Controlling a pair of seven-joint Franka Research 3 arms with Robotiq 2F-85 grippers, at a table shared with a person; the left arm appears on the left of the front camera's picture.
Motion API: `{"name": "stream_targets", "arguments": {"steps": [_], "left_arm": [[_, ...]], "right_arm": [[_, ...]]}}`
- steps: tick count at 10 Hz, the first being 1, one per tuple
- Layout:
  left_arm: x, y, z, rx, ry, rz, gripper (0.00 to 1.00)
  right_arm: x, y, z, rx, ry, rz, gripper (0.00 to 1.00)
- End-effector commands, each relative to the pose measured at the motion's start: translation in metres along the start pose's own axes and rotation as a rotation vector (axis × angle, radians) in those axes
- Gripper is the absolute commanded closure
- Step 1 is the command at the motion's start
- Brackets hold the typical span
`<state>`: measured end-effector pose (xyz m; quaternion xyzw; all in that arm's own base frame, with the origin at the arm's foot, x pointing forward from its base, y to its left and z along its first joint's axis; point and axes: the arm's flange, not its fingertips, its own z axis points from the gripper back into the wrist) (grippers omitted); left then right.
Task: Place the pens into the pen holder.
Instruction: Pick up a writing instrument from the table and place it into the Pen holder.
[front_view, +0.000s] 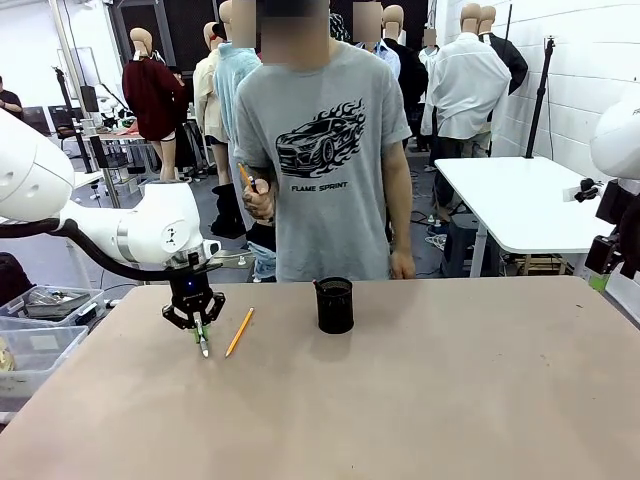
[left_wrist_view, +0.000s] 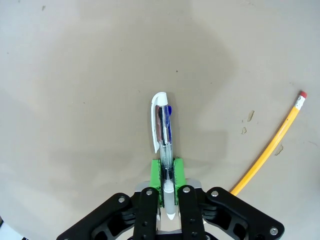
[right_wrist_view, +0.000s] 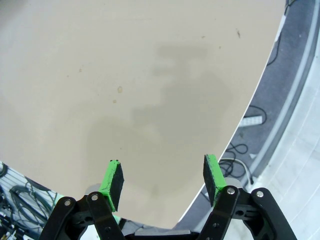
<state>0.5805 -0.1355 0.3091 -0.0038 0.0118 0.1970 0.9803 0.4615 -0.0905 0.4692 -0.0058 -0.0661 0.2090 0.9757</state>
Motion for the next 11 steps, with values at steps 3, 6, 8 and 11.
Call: {"name": "stream_targets", "arguments": {"steps": [3, 6, 8, 11], "left_arm": [[-0.032, 0.017, 0.01, -0.096, 0.061, -0.381, 1.0], [-0.032, 0.026, 0.02, -0.158, 0.021, -0.604, 1.0], [-0.037, 0.021, 0.021, -0.233, -0.035, -0.827, 1.0], [-0.062, 0.02, 0.039, -0.421, -0.247, -1.18, 1.0]], "right_arm": [[-0.001, -0.001, -0.003, -0.022, -0.004, 0.019, 0.2], [-0.001, -0.001, -0.003, -0.022, -0.004, 0.019, 0.2], [-0.001, -0.001, -0.003, -0.022, -0.004, 0.019, 0.2], [-0.001, -0.001, -0.003, -0.022, -0.004, 0.019, 0.2]]}}
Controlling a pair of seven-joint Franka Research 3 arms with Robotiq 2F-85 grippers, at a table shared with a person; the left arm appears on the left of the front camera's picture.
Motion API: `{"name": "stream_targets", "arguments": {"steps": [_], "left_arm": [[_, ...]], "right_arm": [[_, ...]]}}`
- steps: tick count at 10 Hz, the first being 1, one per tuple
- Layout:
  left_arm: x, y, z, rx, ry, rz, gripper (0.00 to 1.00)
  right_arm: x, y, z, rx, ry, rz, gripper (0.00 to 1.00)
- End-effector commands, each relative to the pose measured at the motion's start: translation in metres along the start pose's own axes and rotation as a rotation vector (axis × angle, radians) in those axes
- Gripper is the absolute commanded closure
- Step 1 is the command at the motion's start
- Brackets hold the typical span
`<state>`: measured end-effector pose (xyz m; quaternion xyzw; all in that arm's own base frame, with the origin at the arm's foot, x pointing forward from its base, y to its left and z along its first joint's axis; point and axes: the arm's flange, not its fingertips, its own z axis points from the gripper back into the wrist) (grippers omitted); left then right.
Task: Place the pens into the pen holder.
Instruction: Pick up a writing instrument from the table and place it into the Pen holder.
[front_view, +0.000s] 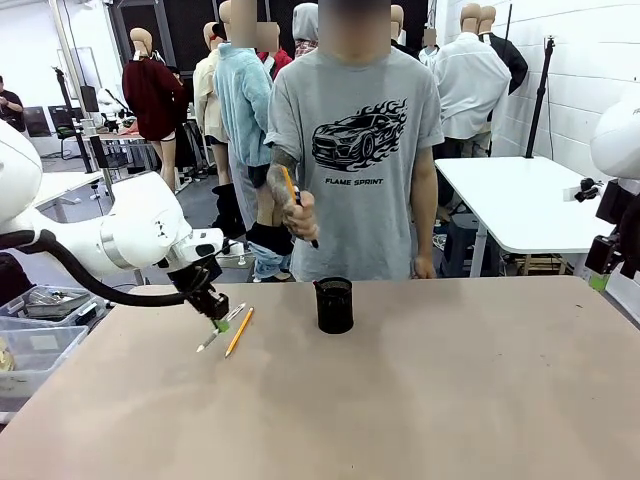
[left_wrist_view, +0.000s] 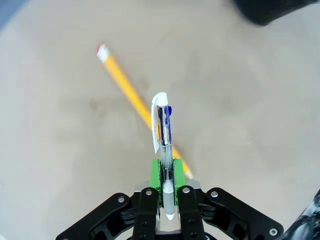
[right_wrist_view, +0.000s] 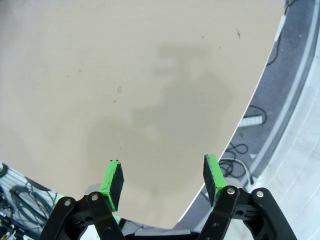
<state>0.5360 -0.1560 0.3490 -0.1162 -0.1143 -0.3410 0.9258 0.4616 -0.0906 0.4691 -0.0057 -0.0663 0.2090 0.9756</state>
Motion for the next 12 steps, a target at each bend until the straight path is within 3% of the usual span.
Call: {"name": "stream_targets", "arguments": {"steps": [1, 3, 5, 6, 7, 9, 11, 12], "left_arm": [[-0.022, -0.002, 0.015, -0.154, -0.217, -0.136, 1.0], [-0.024, 0.0, 0.023, -0.256, -0.389, -0.185, 1.0], [-0.034, 0.007, 0.042, -0.376, -0.425, -0.266, 1.0], [-0.054, 0.017, 0.059, -0.404, -0.495, -0.264, 1.0], [-0.088, 0.027, 0.082, -0.387, -0.572, -0.259, 1.0], [-0.167, 0.041, 0.123, -0.24, -0.663, -0.244, 1.0], [-0.263, 0.044, 0.169, -0.128, -0.897, -0.212, 1.0], [-0.301, 0.051, 0.176, -0.149, -1.042, -0.21, 1.0]], "right_arm": [[-0.001, -0.001, -0.003, -0.022, -0.004, 0.019, 0.2], [-0.001, -0.001, -0.003, -0.022, -0.004, 0.019, 0.2], [-0.001, -0.001, -0.003, -0.022, -0.004, 0.019, 0.2], [-0.001, -0.001, -0.003, -0.022, -0.004, 0.019, 0.2], [-0.001, -0.001, -0.003, -0.022, -0.004, 0.019, 0.2], [-0.001, -0.001, -0.003, -0.022, -0.004, 0.019, 0.2], [-0.001, -0.001, -0.003, -0.022, -0.004, 0.019, 0.2], [-0.001, -0.001, -0.003, -0.022, -0.004, 0.019, 0.2]]}}
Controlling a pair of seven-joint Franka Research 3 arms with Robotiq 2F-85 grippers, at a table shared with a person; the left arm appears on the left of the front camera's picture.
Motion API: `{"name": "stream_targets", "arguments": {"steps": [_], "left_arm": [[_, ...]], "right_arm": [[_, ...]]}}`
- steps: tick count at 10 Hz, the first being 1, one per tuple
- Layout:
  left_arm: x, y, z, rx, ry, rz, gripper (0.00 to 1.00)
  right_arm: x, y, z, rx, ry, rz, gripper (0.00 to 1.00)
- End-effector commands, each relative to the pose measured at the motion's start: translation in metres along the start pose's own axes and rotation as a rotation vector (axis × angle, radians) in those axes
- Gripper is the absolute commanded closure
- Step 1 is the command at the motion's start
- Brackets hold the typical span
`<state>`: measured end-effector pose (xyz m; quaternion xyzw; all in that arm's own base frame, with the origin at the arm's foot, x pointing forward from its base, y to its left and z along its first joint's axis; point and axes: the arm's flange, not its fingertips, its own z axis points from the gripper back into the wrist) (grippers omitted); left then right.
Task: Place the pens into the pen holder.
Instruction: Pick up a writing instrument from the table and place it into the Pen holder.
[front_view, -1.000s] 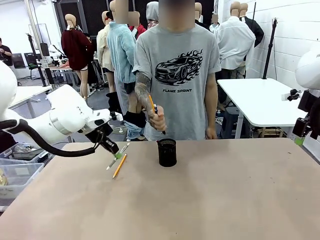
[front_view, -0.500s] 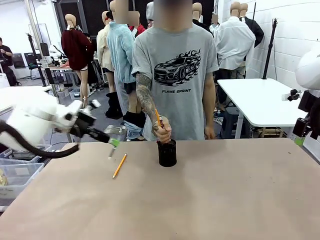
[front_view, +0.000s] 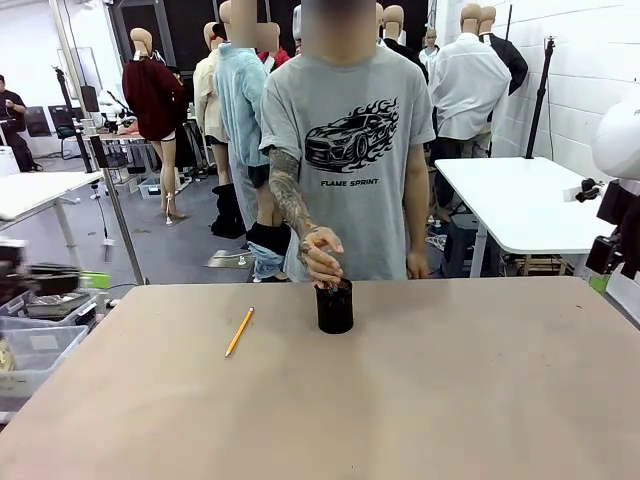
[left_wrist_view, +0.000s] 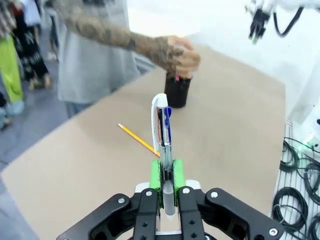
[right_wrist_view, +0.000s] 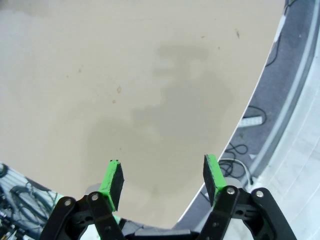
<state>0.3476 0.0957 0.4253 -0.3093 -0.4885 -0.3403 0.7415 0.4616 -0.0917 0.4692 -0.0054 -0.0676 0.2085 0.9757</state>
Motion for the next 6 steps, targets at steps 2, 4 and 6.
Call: {"name": "stream_targets", "arguments": {"steps": [2, 4, 6], "left_arm": [[-0.028, -0.004, 0.035, -0.025, -0.185, -0.002, 1.0], [-0.015, 0.008, -0.002, -0.119, -0.127, 0.024, 1.0], [0.028, 0.024, -0.077, -0.263, -0.035, 0.038, 1.0]], "right_arm": [[-0.001, 0.0, -0.003, -0.022, -0.001, 0.02, 0.2], [-0.001, 0.0, -0.003, -0.022, -0.001, 0.02, 0.2], [-0.001, 0.0, -0.003, -0.022, -0.001, 0.02, 0.2]]}}
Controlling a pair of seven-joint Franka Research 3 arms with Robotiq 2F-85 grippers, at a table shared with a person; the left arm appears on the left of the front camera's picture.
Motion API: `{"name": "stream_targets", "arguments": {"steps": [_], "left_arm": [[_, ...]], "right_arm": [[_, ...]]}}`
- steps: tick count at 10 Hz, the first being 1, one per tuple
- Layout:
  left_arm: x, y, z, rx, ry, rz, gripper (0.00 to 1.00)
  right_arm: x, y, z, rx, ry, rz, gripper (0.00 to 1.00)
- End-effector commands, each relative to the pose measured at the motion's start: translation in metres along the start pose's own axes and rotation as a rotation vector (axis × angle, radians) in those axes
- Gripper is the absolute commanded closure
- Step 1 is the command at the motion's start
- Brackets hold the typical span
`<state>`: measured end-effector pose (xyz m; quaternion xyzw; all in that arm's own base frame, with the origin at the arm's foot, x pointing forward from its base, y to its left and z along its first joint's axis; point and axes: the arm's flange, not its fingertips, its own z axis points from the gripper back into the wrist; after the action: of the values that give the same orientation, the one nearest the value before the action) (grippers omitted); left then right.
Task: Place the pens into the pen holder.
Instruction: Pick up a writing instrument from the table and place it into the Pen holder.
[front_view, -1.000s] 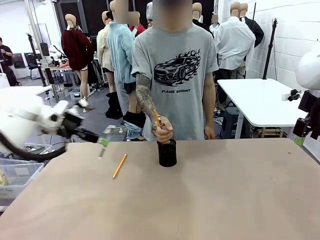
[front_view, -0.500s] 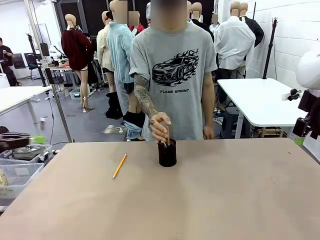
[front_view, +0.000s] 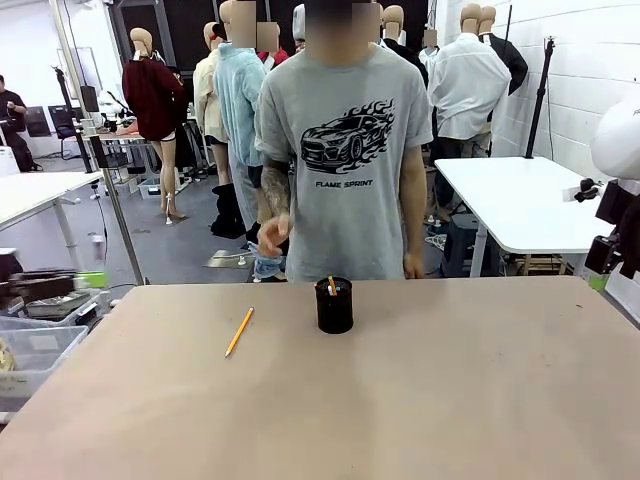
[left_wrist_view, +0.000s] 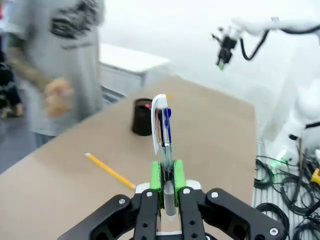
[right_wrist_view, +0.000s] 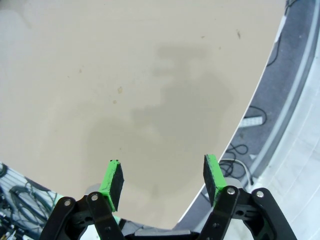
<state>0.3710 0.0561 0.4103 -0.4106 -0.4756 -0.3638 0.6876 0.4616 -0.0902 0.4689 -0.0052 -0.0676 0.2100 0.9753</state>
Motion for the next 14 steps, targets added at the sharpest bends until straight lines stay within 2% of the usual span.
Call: {"name": "stream_targets", "arguments": {"steps": [1, 3, 5, 7, 8, 10, 11, 12, 14], "left_arm": [[0.043, 0.037, -0.062, -0.126, 0.103, 0.023, 1.0], [0.078, 0.052, -0.136, -0.275, 0.163, 0.044, 1.0], [0.092, 0.067, -0.214, -0.294, 0.273, 0.1, 1.0], [0.097, 0.071, -0.257, -0.307, 0.371, 0.268, 1.0], [0.09, 0.058, -0.23, -0.313, 0.238, 0.111, 1.0], [0.09, 0.058, -0.23, -0.313, 0.238, 0.111, 1.0], [0.088, 0.067, -0.25, -0.31, 0.285, 0.166, 1.0], [0.088, 0.065, -0.252, -0.273, 0.233, 0.014, 1.0], [0.094, 0.083, -0.281, -0.367, 0.198, -0.065, 1.0]], "right_arm": [[-0.002, -0.002, -0.003, -0.023, -0.001, 0.017, 0.2], [-0.002, -0.002, -0.003, -0.023, -0.001, 0.017, 0.2], [-0.002, -0.002, -0.003, -0.023, -0.001, 0.017, 0.2], [-0.002, -0.002, -0.003, -0.023, -0.001, 0.017, 0.2], [-0.002, -0.002, -0.003, -0.023, -0.001, 0.017, 0.2], [-0.002, -0.002, -0.003, -0.023, -0.001, 0.017, 0.2], [-0.002, -0.002, -0.003, -0.023, -0.001, 0.017, 0.2], [-0.002, -0.002, -0.003, -0.023, -0.001, 0.017, 0.2], [-0.002, -0.002, -0.003, -0.023, -0.001, 0.017, 0.2]]}}
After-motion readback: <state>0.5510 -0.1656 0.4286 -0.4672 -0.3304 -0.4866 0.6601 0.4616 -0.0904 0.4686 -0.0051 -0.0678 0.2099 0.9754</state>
